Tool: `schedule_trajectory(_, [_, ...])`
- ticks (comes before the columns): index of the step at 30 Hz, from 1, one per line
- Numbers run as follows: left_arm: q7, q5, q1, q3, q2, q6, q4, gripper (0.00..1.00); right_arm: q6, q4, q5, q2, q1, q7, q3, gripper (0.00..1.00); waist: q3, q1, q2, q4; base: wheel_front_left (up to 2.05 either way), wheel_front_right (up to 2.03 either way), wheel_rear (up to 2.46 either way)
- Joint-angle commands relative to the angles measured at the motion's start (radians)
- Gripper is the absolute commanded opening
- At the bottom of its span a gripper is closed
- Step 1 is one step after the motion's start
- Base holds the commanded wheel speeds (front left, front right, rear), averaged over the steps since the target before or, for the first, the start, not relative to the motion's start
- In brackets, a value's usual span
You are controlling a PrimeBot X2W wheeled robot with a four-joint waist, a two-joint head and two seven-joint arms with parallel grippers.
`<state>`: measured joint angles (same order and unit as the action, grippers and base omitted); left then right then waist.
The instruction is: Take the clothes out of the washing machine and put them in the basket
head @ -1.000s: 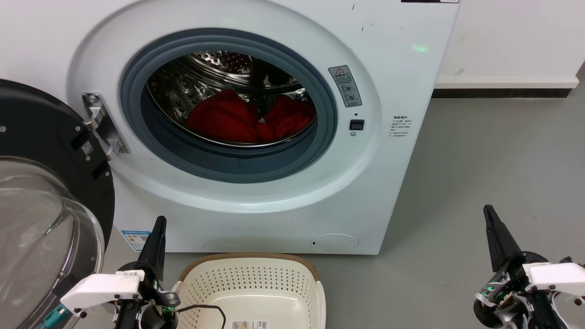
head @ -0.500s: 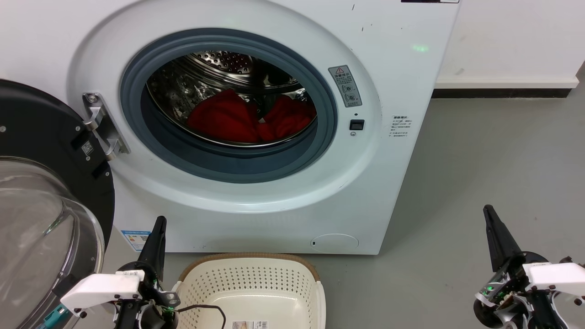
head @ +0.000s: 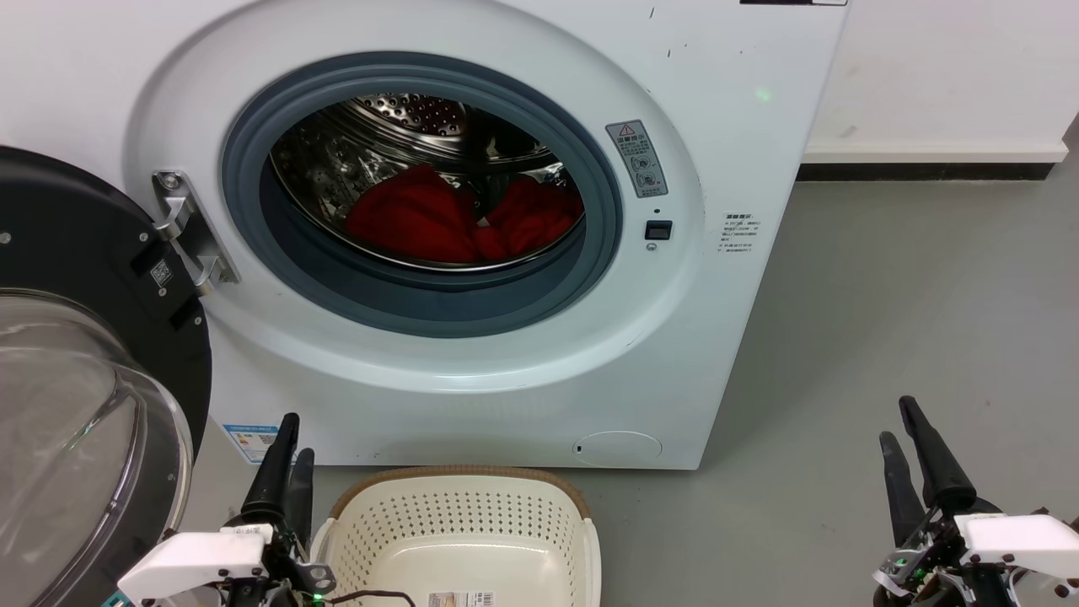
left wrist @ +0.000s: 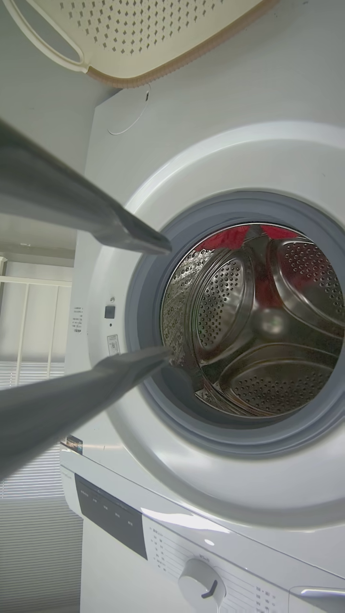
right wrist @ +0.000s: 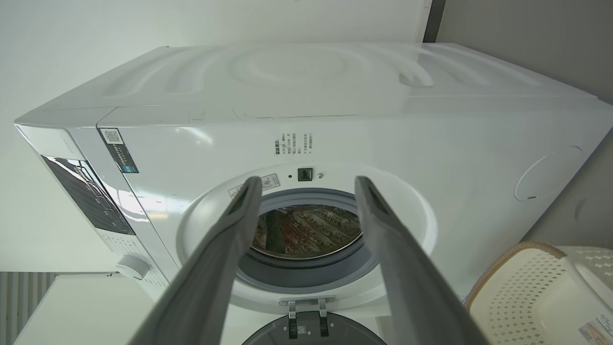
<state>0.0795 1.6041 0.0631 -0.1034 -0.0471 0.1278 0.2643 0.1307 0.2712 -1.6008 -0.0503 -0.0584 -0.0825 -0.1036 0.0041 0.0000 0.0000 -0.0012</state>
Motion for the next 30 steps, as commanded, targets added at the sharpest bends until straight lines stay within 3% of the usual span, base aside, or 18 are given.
schedule_trajectory(1, [-0.01, -0.009, 0.008, 0.0, -0.002, 0.001, -0.025, 1.0, 0.0, -0.022, 0.009, -0.001, -0.012, 0.011, 0.002, 1.0, 0.0, 0.0, 0.0, 0.0, 0.0, 0.0, 0.0])
schedule_trajectory(14, [-0.069, -0.119, 0.0, -0.046, -0.002, 0.001, -0.01, 1.0, 0.0, -0.012, 0.165, -0.001, -0.02, 0.071, -0.042, 1.0, 0.001, 0.0, 0.0, -0.006, 0.0, 0.0, 0.0])
schedule_trajectory(25, [-0.113, -0.291, 0.022, -0.138, -0.003, -0.023, -0.046, 1.0, 0.0, -0.126, 0.525, -0.001, -0.028, 0.115, -0.101, 1.0, 0.008, 0.0, 0.0, -0.009, 0.0, 0.0, 0.0])
schedule_trajectory(30, [-0.131, -0.408, 0.021, -0.156, -0.003, -0.058, -0.123, 1.0, 0.0, -0.2, 0.703, -0.001, -0.024, 0.133, -0.102, 1.0, 0.012, 0.0, 0.0, -0.011, 0.0, 0.0, 0.0])
